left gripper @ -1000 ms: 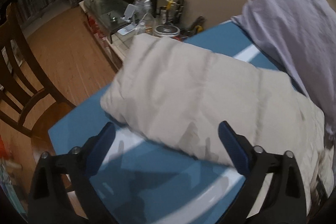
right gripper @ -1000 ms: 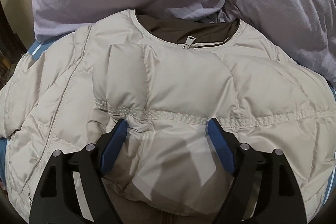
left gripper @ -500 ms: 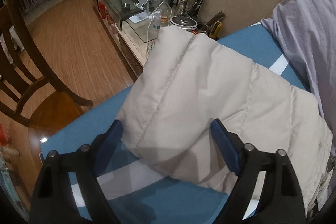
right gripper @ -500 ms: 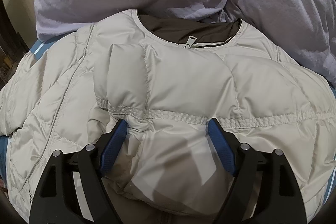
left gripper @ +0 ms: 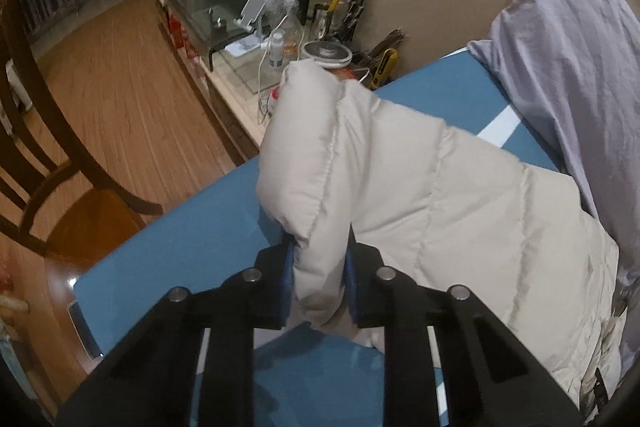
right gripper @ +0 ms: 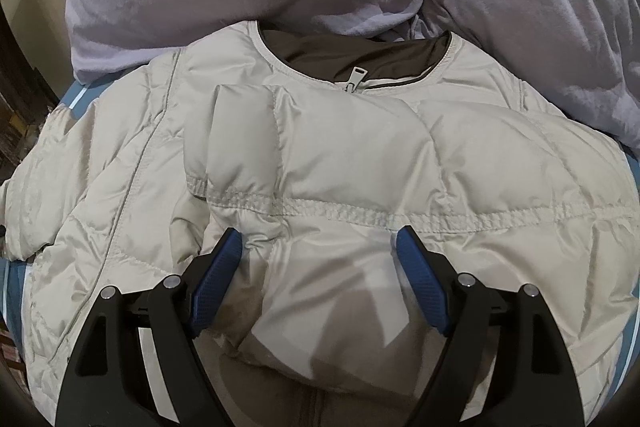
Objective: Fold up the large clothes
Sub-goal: 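Grasp the other sleeve with the left gripper while the right gripper releases its sleeve, then lay the held sleeve across the jacket body and open the left gripper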
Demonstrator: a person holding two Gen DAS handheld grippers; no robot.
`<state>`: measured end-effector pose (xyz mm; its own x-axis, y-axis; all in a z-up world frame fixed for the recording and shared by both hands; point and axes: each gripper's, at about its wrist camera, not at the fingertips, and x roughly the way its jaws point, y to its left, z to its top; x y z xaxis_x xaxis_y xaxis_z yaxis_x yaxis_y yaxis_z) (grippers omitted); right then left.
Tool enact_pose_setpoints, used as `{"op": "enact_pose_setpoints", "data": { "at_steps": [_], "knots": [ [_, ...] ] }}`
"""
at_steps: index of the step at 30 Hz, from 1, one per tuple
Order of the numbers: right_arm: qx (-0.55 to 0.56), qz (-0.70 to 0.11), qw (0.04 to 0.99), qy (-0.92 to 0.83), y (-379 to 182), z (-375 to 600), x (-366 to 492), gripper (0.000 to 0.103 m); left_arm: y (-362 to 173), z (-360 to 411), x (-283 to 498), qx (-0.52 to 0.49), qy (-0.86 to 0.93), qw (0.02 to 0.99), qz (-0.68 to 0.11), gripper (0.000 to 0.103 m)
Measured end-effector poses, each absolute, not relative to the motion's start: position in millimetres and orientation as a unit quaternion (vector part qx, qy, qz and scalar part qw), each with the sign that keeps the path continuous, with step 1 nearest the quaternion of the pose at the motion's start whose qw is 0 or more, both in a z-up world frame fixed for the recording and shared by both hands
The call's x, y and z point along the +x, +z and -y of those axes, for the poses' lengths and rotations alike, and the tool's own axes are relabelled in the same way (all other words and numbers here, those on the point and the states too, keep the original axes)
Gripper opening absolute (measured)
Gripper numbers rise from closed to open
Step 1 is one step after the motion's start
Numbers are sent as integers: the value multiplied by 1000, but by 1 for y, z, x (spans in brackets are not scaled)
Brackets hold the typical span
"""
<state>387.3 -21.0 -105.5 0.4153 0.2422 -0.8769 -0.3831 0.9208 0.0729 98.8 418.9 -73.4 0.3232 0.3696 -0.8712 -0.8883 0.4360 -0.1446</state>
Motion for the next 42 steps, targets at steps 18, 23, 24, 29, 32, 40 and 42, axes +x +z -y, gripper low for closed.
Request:
{"op": "enact_pose_setpoints", "data": {
  "at_steps": [18, 23, 24, 29, 32, 40, 42],
  "knots": [
    [-47, -498, 850, 163, -74, 77, 375, 82, 77, -282, 203, -209, 242, 893, -318, 20],
    [-31, -497, 856, 140, -68, 106, 376, 82, 95, -223, 234, -197, 168, 913, -315, 20],
    [-27, -498, 856, 135, -66, 113, 376, 82, 96, -213, 239, -194, 156, 916, -315, 20],
    [-12, -497, 860, 115, -62, 138, 373, 82, 99, -151, 264, -182, 75, 925, -326, 20],
    [-7, -495, 863, 105, -61, 148, 371, 82, 87, -119, 282, -171, 43, 921, -347, 20],
    [-8, -483, 871, 90, -50, 169, 360, 82, 29, -59, 321, -147, 8, 894, -424, 20],
    [-5, -481, 872, 85, -48, 175, 359, 82, 12, -44, 329, -128, 9, 888, -442, 20]
  ]
}}
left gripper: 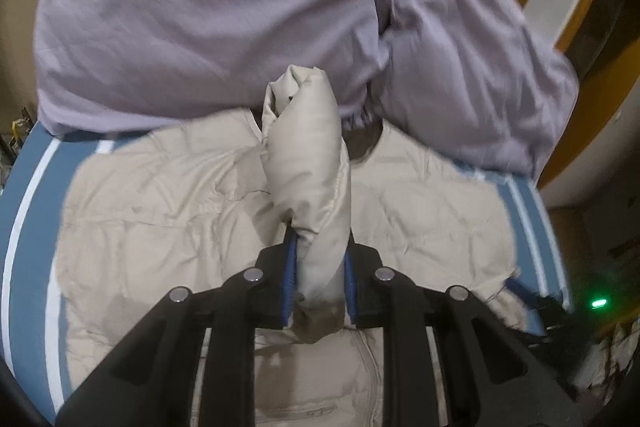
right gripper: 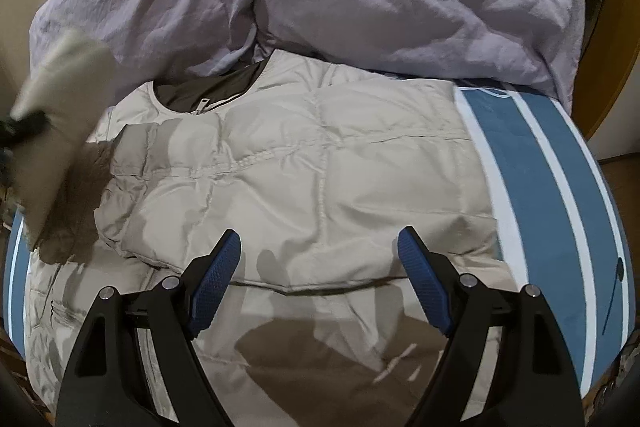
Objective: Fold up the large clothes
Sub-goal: 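Lay the held sleeve across the jacket body and open the left gripper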
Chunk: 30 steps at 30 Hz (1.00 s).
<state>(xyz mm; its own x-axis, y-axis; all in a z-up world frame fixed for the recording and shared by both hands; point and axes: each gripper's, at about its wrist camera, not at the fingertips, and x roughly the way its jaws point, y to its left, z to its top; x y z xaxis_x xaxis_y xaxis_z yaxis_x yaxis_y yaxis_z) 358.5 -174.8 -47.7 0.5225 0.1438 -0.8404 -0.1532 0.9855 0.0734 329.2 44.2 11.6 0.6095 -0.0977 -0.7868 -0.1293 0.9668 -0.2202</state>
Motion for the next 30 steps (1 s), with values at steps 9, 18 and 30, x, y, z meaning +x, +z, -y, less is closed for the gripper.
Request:
{"op": "enact_pose_setpoints", "data": {
  "at_steps": [9, 18, 30],
  "knots": [
    [8, -490, 869, 65, -54, 193, 359, 82, -24, -11, 331, -85, -5, 872, -482, 37],
    [11, -488, 870, 69, -55, 190, 360, 82, 12, -23, 330, -59, 20, 899, -434, 62],
    [17, -496, 866, 52, -61, 202, 354, 82, -54, -24, 352, -60, 50, 867, -491, 62]
  ]
}}
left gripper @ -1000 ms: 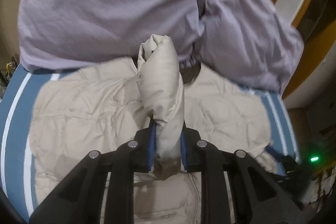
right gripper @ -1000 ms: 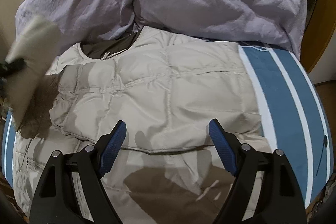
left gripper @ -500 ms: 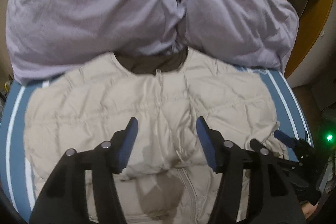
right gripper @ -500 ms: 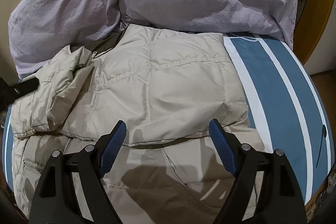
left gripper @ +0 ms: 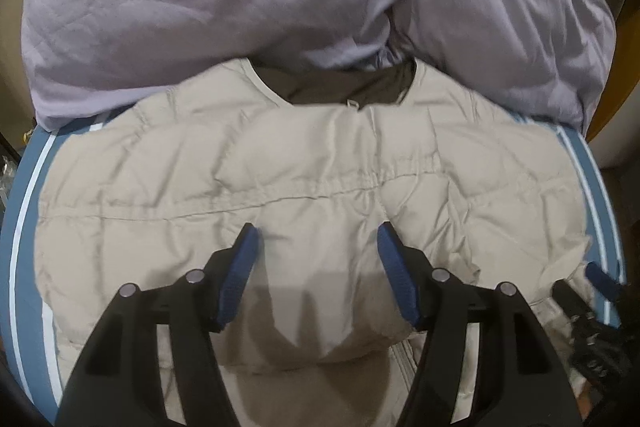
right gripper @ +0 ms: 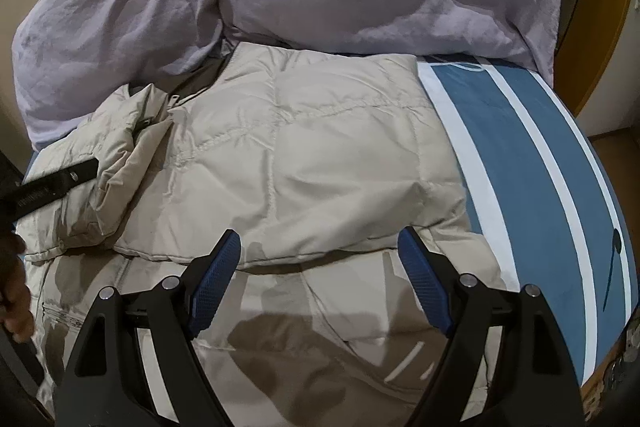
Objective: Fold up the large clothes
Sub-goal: 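Lay the held sleeve across the jacket body and open the left gripper, then grasp the jacket hem with the left gripper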
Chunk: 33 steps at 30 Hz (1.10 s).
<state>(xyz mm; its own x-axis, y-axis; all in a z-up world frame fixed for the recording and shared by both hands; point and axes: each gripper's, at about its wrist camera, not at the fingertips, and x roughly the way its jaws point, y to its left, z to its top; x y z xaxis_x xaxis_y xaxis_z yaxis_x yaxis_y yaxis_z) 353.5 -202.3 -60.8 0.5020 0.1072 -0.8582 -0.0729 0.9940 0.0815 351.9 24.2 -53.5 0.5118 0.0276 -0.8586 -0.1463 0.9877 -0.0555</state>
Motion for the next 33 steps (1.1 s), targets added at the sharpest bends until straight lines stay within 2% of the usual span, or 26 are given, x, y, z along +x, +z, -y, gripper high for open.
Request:
{"op": "enact_pose_setpoints", "data": {
  "at_steps": [7, 14, 19, 25, 33],
  "knots": [
    [27, -505, 862, 42, -67, 211, 351, 82, -76, -20, 355, -45, 50, 860, -506, 63],
    [22, -503, 862, 55, -60, 214, 344, 82, -57, -28, 334, -71, 43, 864, -497, 64],
    [12, -509, 857, 83, -52, 226, 325, 83, -34, -57, 285, -78, 56, 875, -475, 72],
    [2, -532, 841, 100, -51, 262, 290, 86, -28, -107, 210, -83, 98, 871, -475, 73],
    [39, -572, 815, 86, -62, 328, 249, 86, -53, -153, 111, -126, 155, 843, -499, 73]
  ]
}}
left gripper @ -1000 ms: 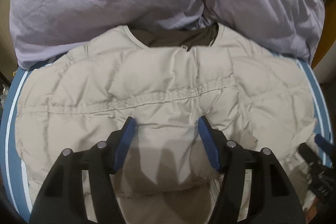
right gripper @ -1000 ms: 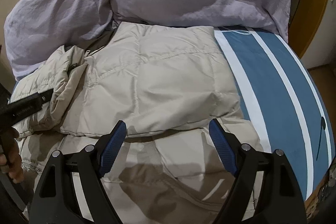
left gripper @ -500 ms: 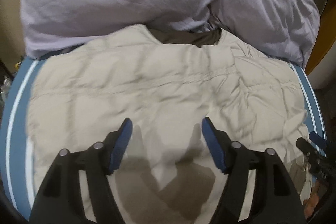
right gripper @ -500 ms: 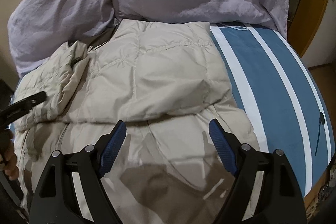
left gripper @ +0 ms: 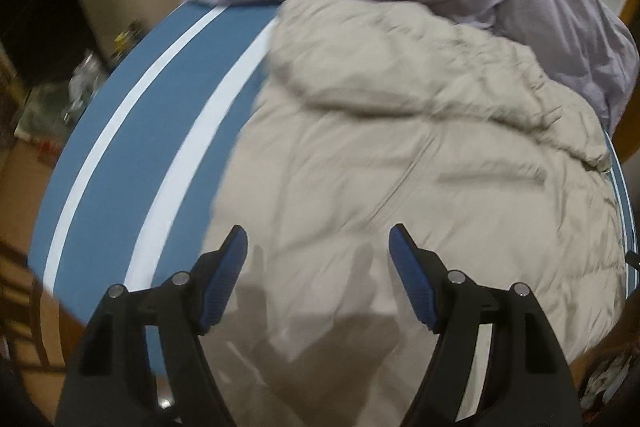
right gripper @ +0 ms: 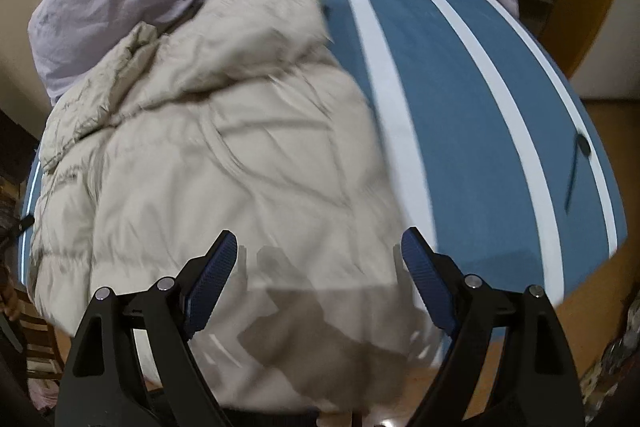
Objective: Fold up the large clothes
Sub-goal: 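Grasp the jacket hem with the left gripper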
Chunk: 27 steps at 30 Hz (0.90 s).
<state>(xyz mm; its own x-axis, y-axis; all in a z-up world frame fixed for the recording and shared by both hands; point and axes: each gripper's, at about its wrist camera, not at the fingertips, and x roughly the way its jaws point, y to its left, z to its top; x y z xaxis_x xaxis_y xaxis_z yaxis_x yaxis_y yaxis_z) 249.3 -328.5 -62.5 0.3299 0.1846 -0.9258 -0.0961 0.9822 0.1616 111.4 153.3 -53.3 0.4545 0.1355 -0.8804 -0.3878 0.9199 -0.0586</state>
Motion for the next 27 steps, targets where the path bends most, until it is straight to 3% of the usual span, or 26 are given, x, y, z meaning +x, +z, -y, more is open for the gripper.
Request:
{"op": "enact_pose_setpoints", "data": {
  "at_steps": [9, 14, 19, 24, 27],
  "knots": [
    [67, -606, 786, 102, -84, 346, 230, 86, -73, -166, 62, -163, 179, 825, -511, 73],
    [81, -617, 774, 121, -93, 343, 225, 85, -83, -175, 47, -189, 178, 819, -512, 81],
    [95, -617, 769, 139, -97, 344, 223, 77, -89, -180, 41, -209, 167, 814, -515, 83],
    [117, -617, 762, 158, -97, 345, 220, 56, -93, -180, 41, -218, 160, 813, -515, 82],
    [123, -614, 763, 164, -96, 342, 219, 47, -92, -175, 43, -221, 146, 817, -512, 68]
  ]
}}
